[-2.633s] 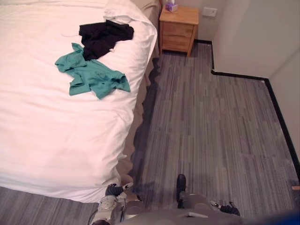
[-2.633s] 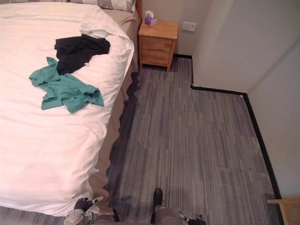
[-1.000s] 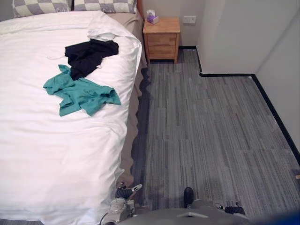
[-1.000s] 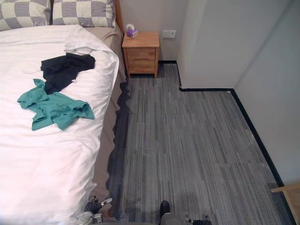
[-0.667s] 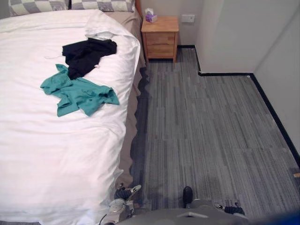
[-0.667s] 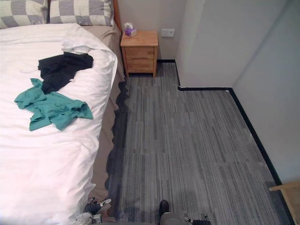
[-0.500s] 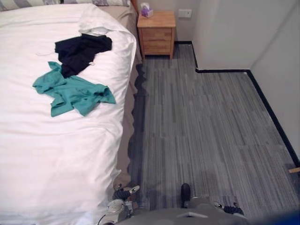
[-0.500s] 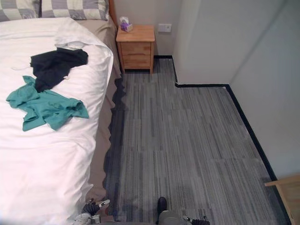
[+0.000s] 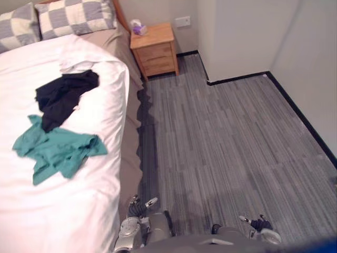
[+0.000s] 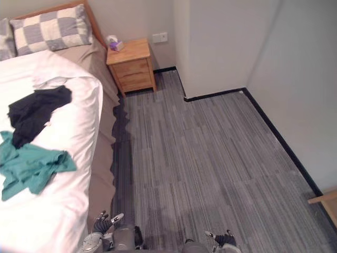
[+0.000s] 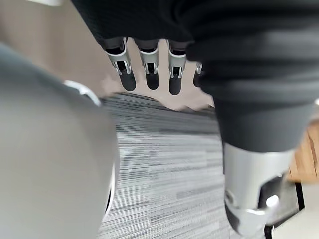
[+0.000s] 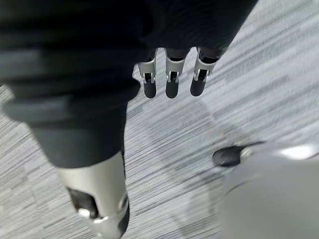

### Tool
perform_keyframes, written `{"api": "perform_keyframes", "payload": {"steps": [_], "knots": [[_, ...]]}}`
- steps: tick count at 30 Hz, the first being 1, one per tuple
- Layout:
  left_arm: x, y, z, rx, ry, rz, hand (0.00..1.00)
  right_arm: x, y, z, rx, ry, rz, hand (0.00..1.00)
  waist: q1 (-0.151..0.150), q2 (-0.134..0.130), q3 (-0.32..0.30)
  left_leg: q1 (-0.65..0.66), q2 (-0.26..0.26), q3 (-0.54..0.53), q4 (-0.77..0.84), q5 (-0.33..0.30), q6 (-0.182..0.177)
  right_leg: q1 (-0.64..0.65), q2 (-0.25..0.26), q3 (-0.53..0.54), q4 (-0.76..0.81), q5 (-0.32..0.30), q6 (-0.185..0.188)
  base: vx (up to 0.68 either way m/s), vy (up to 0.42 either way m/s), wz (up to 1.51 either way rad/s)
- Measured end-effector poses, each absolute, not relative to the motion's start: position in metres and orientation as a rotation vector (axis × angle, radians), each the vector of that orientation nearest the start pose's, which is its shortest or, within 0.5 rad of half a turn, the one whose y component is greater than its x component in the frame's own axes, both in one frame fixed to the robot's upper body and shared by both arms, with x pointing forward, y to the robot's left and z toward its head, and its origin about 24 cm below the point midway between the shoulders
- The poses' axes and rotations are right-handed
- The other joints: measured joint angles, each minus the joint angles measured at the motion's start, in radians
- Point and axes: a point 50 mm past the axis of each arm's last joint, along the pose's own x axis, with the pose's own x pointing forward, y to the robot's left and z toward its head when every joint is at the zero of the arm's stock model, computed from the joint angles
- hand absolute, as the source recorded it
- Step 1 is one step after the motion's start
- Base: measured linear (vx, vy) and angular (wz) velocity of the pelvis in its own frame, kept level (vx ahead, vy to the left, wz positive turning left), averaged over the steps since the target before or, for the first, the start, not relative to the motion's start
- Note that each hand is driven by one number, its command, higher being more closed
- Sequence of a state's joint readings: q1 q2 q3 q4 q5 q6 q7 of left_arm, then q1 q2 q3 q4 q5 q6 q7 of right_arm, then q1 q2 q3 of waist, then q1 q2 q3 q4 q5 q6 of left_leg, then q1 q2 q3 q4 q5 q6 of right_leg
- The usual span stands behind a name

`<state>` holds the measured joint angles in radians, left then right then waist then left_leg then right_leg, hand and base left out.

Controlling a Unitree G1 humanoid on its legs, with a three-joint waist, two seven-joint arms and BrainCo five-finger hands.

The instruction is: Tidy the bed and pick cloth on bed and put in laundry

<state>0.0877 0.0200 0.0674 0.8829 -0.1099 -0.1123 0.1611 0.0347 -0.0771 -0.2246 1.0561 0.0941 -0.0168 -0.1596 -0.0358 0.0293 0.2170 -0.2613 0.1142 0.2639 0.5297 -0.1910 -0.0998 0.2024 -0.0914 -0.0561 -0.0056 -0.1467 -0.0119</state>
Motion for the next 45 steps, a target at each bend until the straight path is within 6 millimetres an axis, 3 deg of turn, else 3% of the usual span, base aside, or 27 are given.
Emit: {"api": "perform_keyframes", "payload": {"steps": [3, 4, 5, 7, 10, 12, 13, 14, 15, 16, 18, 21, 23, 24, 25, 27, 29, 31, 33, 34, 36, 39, 40, 42, 43, 44, 45], "knots": [[0.143, 0.171, -0.138, -0.016, 0.842, 0.253, 0.00, 0.109, -0.210, -0.156, 0.066, 1.055, -0.454, 0.00, 0.002, 0.003, 0.004, 0.000, -0.046, 0.003, -0.379, 0.160, 0.045, 0.051, -0.003, -0.012, -0.028, -0.038, 0.045, 0.42, 0.144, -0.05], [0.144, 0.171, -0.139, -0.008, 0.846, 0.246, 0.00, 0.109, -0.207, -0.157, 0.081, 1.059, -0.460, 0.00, 0.013, -0.001, 0.008, 0.010, -0.053, 0.029, -0.388, 0.256, 0.096, 0.069, -0.016, -0.013, -0.026, -0.057, 0.063, 0.47, 0.213, 0.03], [0.146, 0.171, -0.139, -0.005, 0.845, 0.244, 0.00, 0.109, -0.206, -0.157, 0.082, 1.058, -0.463, 0.00, 0.013, -0.001, 0.008, 0.015, -0.060, 0.038, -0.384, 0.268, 0.114, 0.073, -0.024, -0.017, -0.022, -0.057, 0.064, 0.45, 0.221, 0.12], [0.153, 0.176, -0.136, 0.009, 0.832, 0.248, 0.00, 0.109, -0.201, -0.158, 0.103, 1.060, -0.461, 0.00, 0.023, -0.033, 0.018, 0.014, -0.092, 0.044, -0.338, 0.240, 0.160, 0.070, -0.060, -0.037, 0.018, -0.027, 0.109, 0.38, 0.221, 0.25], [0.147, 0.186, -0.140, 0.014, 0.860, 0.279, 0.00, 0.108, -0.195, -0.159, 0.137, 1.066, -0.462, 0.00, 0.025, -0.049, 0.015, 0.053, -0.123, 0.052, -0.322, 0.196, 0.188, 0.064, -0.086, -0.038, 0.121, 0.001, 0.132, 0.34, 0.174, 0.24], [0.135, 0.192, -0.145, 0.018, 0.915, 0.304, 0.00, 0.107, -0.194, -0.159, 0.166, 1.064, -0.482, 0.00, 0.026, -0.049, 0.012, 0.131, -0.141, 0.048, -0.353, 0.151, 0.183, 0.014, -0.090, -0.035, 0.320, 0.040, 0.136, 0.39, 0.183, 0.19], [0.125, 0.197, -0.149, 0.019, 0.948, 0.323, 0.00, 0.107, -0.195, -0.159, 0.171, 1.061, -0.485, 0.00, 0.025, -0.056, 0.006, 0.188, -0.153, 0.028, -0.382, 0.115, 0.181, -0.048, -0.104, -0.035, 0.510, 0.081, 0.167, 0.30, 0.166, 0.32], [0.124, 0.200, -0.149, 0.020, 0.951, 0.334, 0.00, 0.108, -0.195, -0.159, 0.175, 1.056, -0.486, 0.00, 0.022, -0.070, 0.004, 0.239, -0.171, 0.007, -0.402, 0.093, 0.186, -0.135, -0.132, -0.023, 0.728, 0.171, 0.188, 0.24, 0.140, 0.39], [0.123, 0.200, -0.149, 0.019, 0.958, 0.337, 0.00, 0.108, -0.195, -0.158, 0.176, 1.051, -0.487, 0.00, 0.020, -0.071, 0.007, 0.262, -0.176, -0.004, -0.406, 0.082, 0.186, -0.178, -0.148, -0.025, 0.837, 0.168, 0.186, 0.16, 0.092, 0.49], [0.119, 0.202, -0.151, 0.020, 0.981, 0.345, 0.00, 0.111, -0.197, -0.157, 0.177, 1.035, -0.491, 0.00, 0.013, -0.071, 0.009, 0.314, -0.179, -0.029, -0.408, 0.060, 0.184, -0.252, -0.176, -0.062, 0.999, 0.105, 0.145, 0.09, 0.038, 0.40], [0.112, 0.202, -0.154, 0.025, 1.016, 0.348, 0.00, 0.115, -0.201, -0.154, 0.170, 1.011, -0.496, 0.00, -0.009, -0.065, 0.012, 0.406, -0.167, -0.074, -0.437, 0.048, 0.183, -0.322, -0.185, -0.121, 1.081, -0.014, 0.095, 0.13, -0.029, 0.67], [0.113, 0.197, -0.156, 0.019, 1.025, 0.336, 0.00, 0.115, -0.205, -0.153, 0.193, 0.993, -0.527, 0.00, -0.036, -0.052, 0.020, 0.493, -0.113, -0.154, -0.457, 0.046, 0.178, -0.412, -0.062, -0.064, 0.853, -0.122, 0.084, 0.30, -0.113, 0.94], [0.118, 0.191, -0.155, 0.000, 1.010, 0.329, 0.00, 0.108, -0.205, -0.155, 0.206, 1.008, -0.542, 0.00, -0.049, -0.050, 0.020, 0.513, -0.088, -0.191, -0.459, 0.019, 0.137, -0.442, -0.008, 0.028, 0.611, -0.106, 0.096, 0.22, -0.148, 1.27], [0.122, 0.187, -0.154, -0.014, 0.997, 0.326, 0.00, 0.101, -0.203, -0.157, 0.220, 1.028, -0.552, 0.00, -0.059, -0.058, 0.018, 0.528, -0.085, -0.191, -0.468, -0.030, 0.100, -0.444, -0.011, 0.073, 0.439, -0.050, 0.098, 0.04, -0.155, 1.01], [0.125, 0.188, -0.153, -0.019, 0.988, 0.327, 0.00, 0.098, -0.206, -0.158, 0.234, 1.034, -0.567, 0.00, -0.056, -0.065, 0.027, 0.563, -0.083, -0.200, -0.483, -0.042, 0.077, -0.448, -0.008, 0.068, 0.443, 0.005, 0.060, 0.07, -0.150, 0.62], [0.120, 0.177, -0.155, -0.065, 0.998, 0.328, 0.00, 0.101, -0.216, -0.155, 0.212, 1.021, -0.574, 0.00, -0.040, -0.007, 0.007, 0.561, -0.036, -0.138, -0.493, -0.021, 0.052, -0.480, 0.038, 0.047, 0.472, -0.025, 0.024, 0.33, -0.196, -0.31], [0.119, 0.176, -0.156, -0.067, 1.000, 0.329, 0.00, 0.102, -0.218, -0.155, 0.211, 1.018, -0.574, 0.00, -0.042, 0.011, 0.014, 0.576, -0.010, -0.113, -0.478, -0.007, 0.028, -0.466, 0.066, 0.040, 0.495, -0.073, 0.001, 0.30, -0.201, -0.22], [0.120, 0.175, -0.155, -0.100, 0.993, 0.349, 0.00, 0.095, -0.217, -0.156, 0.209, 1.032, -0.574, 0.00, -0.055, 0.014, 0.014, 0.504, 0.052, -0.115, -0.189, -0.014, 0.000, -0.347, 0.097, 0.022, 0.421, -0.110, -0.006, 0.20, -0.175, 0.17], [0.125, 0.177, -0.151, -0.126, 0.956, 0.377, 0.00, 0.094, -0.216, -0.156, 0.190, 1.029, -0.558, 0.00, -0.055, 0.007, 0.020, 0.351, 0.108, -0.143, 0.174, 0.062, -0.059, -0.245, 0.110, 0.007, 0.354, -0.121, -0.021, 0.20, -0.145, 0.30], [0.128, 0.178, -0.148, -0.131, 0.920, 0.385, 0.00, 0.093, -0.217, -0.155, 0.165, 1.028, -0.540, 0.00, -0.050, 0.006, 0.022, 0.225, 0.147, -0.150, 0.454, 0.063, -0.062, -0.166, 0.123, 0.009, 0.312, -0.136, -0.050, 0.29, -0.128, 0.07], [0.129, 0.182, -0.144, -0.132, 0.888, 0.400, 0.00, 0.089, -0.217, -0.156, 0.158, 1.038, -0.543, 0.00, -0.027, 0.008, 0.015, 0.133, 0.173, -0.087, 0.563, 0.033, -0.038, -0.081, 0.121, 0.034, 0.253, -0.140, -0.076, 0.33, -0.060, -0.40], [0.131, 0.189, -0.143, -0.126, 0.875, 0.422, 0.00, 0.092, -0.216, -0.158, 0.168, 1.057, -0.544, 0.00, -0.002, -0.002, 0.016, 0.064, 0.143, 0.008, 0.342, -0.040, -0.007, 0.010, 0.086, 0.083, 0.178, -0.119, -0.052, 0.11, 0.065, -0.59], [0.132, 0.194, -0.142, -0.129, 0.869, 0.435, 0.00, 0.095, -0.211, -0.160, 0.185, 1.069, -0.541, 0.00, -0.001, -0.026, 0.028, 0.063, 0.074, 0.036, 0.096, -0.033, 0.003, 0.054, 0.038, 0.093, 0.142, -0.120, -0.021, 0.10, 0.127, -0.43], [0.132, 0.193, -0.143, -0.124, 0.869, 0.427, 0.00, 0.092, -0.211, -0.161, 0.203, 1.077, -0.556, 0.00, -0.003, -0.028, 0.025, 0.072, 0.003, 0.042, -0.227, 0.081, 0.021, 0.080, 0.001, 0.082, 0.116, -0.124, 0.022, 0.30, 0.162, -0.30], [0.129, 0.189, -0.145, -0.119, 0.885, 0.406, 0.00, 0.085, -0.217, -0.161, 0.193, 1.087, -0.574, 0.00, 0.001, -0.006, 0.017, 0.066, -0.008, 0.026, -0.400, 0.222, 0.045, 0.092, -0.003, 0.067, 0.101, -0.135, 0.043, 0.36, 0.216, -0.33], [0.128, 0.187, -0.146, -0.117, 0.898, 0.398, 0.00, 0.085, -0.216, -0.161, 0.192, 1.092, -0.571, 0.00, 0.014, 0.001, 0.015, 0.070, -0.018, 0.034, -0.399, 0.263, 0.108, 0.110, -0.011, 0.068, 0.092, -0.144, 0.057, 0.41, 0.229, -0.13], [0.132, 0.193, -0.145, -0.098, 0.897, 0.398, 0.00, 0.087, -0.211, -0.162, 0.196, 1.093, -0.556, 0.00, 0.014, -0.028, 0.009, 0.063, -0.046, 0.043, -0.384, 0.222, 0.117, 0.118, -0.039, 0.043, 0.074, -0.117, 0.075, 0.42, 0.197, 0.00]]}}
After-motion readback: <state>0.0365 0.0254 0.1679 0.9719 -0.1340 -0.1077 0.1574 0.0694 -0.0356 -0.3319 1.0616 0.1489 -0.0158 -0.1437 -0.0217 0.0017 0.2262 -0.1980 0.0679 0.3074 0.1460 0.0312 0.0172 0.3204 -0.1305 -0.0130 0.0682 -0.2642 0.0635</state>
